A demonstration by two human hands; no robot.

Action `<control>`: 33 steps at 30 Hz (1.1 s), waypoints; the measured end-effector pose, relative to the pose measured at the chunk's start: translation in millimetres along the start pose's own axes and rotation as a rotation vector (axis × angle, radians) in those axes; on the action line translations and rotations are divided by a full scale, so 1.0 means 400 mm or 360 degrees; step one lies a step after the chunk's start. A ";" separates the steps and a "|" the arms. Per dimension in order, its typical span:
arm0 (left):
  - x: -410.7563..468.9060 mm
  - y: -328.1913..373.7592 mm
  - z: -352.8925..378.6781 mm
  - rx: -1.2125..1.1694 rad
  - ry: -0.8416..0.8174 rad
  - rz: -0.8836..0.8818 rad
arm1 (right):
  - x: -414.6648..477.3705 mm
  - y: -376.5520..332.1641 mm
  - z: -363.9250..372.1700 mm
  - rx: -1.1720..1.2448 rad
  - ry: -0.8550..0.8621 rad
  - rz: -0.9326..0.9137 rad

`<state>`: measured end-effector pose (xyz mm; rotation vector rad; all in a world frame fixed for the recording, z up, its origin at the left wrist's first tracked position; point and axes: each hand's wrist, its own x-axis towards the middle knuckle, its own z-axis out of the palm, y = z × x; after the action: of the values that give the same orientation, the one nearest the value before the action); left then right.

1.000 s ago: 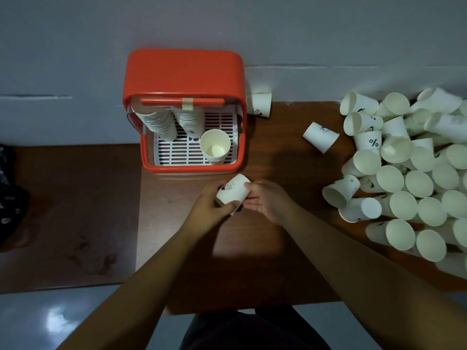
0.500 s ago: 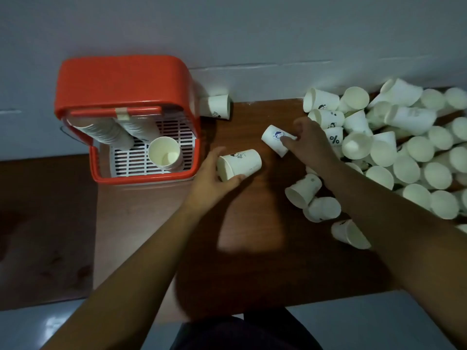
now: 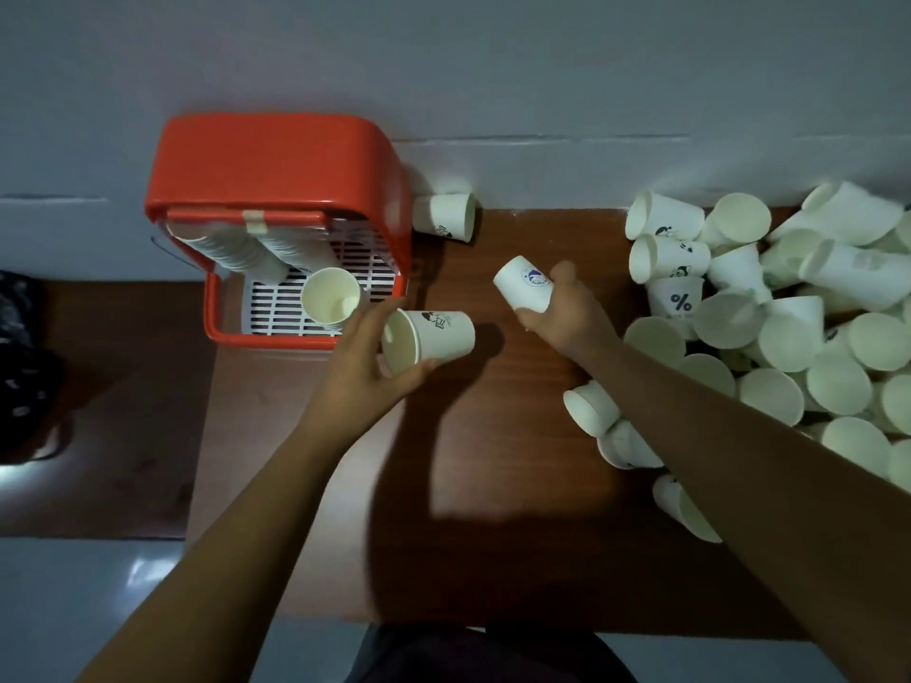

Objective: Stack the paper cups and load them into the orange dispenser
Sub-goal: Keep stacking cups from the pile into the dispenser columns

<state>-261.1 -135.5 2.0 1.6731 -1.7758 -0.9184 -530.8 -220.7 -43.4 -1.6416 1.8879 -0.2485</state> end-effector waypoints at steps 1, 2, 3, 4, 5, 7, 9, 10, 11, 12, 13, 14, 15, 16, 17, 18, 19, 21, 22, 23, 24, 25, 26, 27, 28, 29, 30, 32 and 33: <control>-0.011 -0.004 -0.018 -0.0007 0.0038 -0.0031 | -0.009 -0.024 -0.004 0.0034 -0.0030 0.0001; -0.020 -0.008 -0.041 -0.0023 0.0088 -0.0076 | -0.018 -0.049 -0.010 0.0053 -0.0057 -0.0018; -0.025 -0.013 -0.068 -0.0044 0.0144 -0.0129 | -0.027 -0.074 -0.016 0.0079 -0.0073 -0.0061; -0.028 -0.019 -0.099 -0.0047 0.0203 -0.0168 | -0.036 -0.098 -0.022 0.0115 -0.0079 -0.0111; -0.029 -0.025 -0.132 -0.0016 0.0258 -0.0176 | -0.044 -0.120 -0.027 0.0149 -0.0070 -0.0162; -0.025 -0.037 -0.191 0.0121 0.0337 -0.0127 | -0.058 -0.157 -0.035 0.0186 -0.0051 -0.0221; -0.019 -0.046 -0.234 0.0254 0.0403 -0.0071 | -0.072 -0.189 -0.036 0.0206 -0.0057 -0.0246; -0.012 -0.050 -0.244 0.0302 0.0420 -0.0070 | -0.077 -0.198 -0.034 0.0206 -0.0071 -0.0256; -0.002 -0.053 -0.251 0.0331 0.0421 -0.0093 | -0.083 -0.206 -0.033 0.0202 -0.0084 -0.0268; 0.011 -0.058 -0.258 0.0349 0.0405 -0.0121 | -0.089 -0.217 -0.029 0.0195 -0.0091 -0.0275; 0.025 -0.063 -0.259 0.0361 0.0374 -0.0143 | -0.097 -0.226 -0.025 0.0189 -0.0089 -0.0272; 0.041 -0.070 -0.256 0.0375 0.0333 -0.0151 | -0.103 -0.234 -0.022 0.0188 -0.0083 -0.0257; 0.057 -0.075 -0.251 0.0399 0.0284 -0.0153 | -0.111 -0.242 -0.019 0.0197 -0.0073 -0.0237; 0.074 -0.081 -0.243 0.0428 0.0227 -0.0158 | -0.118 -0.248 -0.015 0.0221 -0.0063 -0.0207; 0.090 -0.086 -0.235 0.0455 0.0170 -0.0155 | -0.127 -0.254 -0.013 0.0251 -0.0042 -0.0177; 0.104 -0.093 -0.226 0.0484 0.0119 -0.0137 | -0.136 -0.259 -0.010 0.0274 -0.0008 -0.0155; 0.118 -0.104 -0.216 0.0520 0.0066 -0.0118 | -0.145 -0.262 -0.008 0.0283 0.0039 -0.0151; 0.141 -0.128 -0.199 0.0587 -0.0063 -0.0109 | -0.160 -0.267 -0.003 0.0296 0.0117 -0.0181; 0.149 -0.140 -0.190 0.0574 -0.0127 -0.0121 | -0.166 -0.269 0.001 0.0310 0.0135 -0.0201; 0.154 -0.149 -0.183 0.0525 -0.0189 -0.0152 | -0.173 -0.272 0.004 0.0320 0.0145 -0.0221; 0.157 -0.157 -0.176 0.0475 -0.0241 -0.0185 | -0.177 -0.274 0.009 0.0320 0.0155 -0.0239; 0.159 -0.162 -0.170 0.0439 -0.0267 -0.0198 | -0.182 -0.277 0.012 0.0305 0.0167 -0.0257; 0.161 -0.167 -0.166 0.0418 -0.0279 -0.0192 | -0.186 -0.281 0.016 0.0282 0.0179 -0.0271; 0.163 -0.169 -0.163 0.0401 -0.0293 -0.0179 | -0.190 -0.287 0.017 0.0257 0.0191 -0.0283; 0.163 -0.168 -0.162 0.0378 -0.0314 -0.0166 | -0.193 -0.295 0.019 0.0239 0.0201 -0.0297; 0.163 -0.171 -0.163 0.0338 -0.0344 -0.0161 | -0.196 -0.305 0.020 0.0238 0.0210 -0.0320; 0.161 -0.176 -0.167 0.0277 -0.0385 -0.0171 | -0.197 -0.315 0.023 0.0260 0.0222 -0.0347; 0.153 -0.199 -0.182 0.0109 -0.0470 -0.0219 | -0.197 -0.339 0.032 0.0346 0.0258 -0.0389; 0.147 -0.207 -0.190 0.0020 -0.0497 -0.0239 | -0.198 -0.351 0.038 0.0391 0.0270 -0.0402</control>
<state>-155.7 -203.1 -18.4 1.7667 -1.8726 -1.2979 -402.9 -171.7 43.0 -1.7285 1.6858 -0.7154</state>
